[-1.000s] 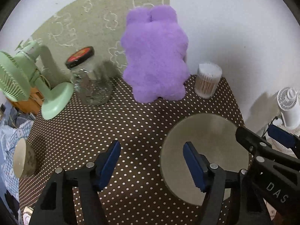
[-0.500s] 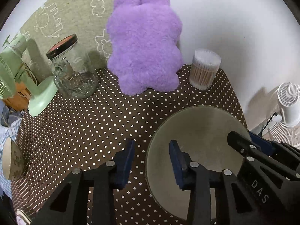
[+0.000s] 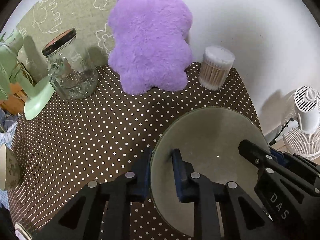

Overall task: Organize plates and bowls
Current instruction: 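Grasp the rim of the grey-green bowl with both grippers and lift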

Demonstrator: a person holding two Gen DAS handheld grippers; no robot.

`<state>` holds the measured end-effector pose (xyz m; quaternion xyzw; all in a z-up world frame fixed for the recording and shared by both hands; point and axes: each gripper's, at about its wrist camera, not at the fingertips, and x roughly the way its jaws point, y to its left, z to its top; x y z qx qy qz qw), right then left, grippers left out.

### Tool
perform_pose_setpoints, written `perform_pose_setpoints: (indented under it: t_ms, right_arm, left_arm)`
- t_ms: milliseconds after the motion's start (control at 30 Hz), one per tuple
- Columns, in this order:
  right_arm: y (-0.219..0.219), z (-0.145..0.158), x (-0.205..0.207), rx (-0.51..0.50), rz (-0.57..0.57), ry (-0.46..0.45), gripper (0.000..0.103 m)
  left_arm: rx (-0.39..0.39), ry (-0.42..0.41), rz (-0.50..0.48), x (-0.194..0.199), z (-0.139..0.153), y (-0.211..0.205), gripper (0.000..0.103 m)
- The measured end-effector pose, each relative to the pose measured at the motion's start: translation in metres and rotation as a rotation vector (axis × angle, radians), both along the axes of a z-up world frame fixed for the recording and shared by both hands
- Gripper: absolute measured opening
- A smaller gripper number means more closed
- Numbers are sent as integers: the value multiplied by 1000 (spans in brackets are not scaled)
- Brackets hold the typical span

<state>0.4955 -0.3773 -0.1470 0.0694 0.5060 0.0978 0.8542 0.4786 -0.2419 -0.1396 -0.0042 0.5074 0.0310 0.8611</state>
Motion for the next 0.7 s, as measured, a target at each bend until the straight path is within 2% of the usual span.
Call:
perform_pose_setpoints:
  t_ms: [233, 700]
  right_arm:
    - [0, 6, -11, -5, 7, -6, 17]
    - [5, 35, -59, -17, 9, -20, 17]
  left_arm:
    - [2, 6, -4, -11, 5, 0, 18]
    - [-1, -25, -14, -65, 39, 9, 18]
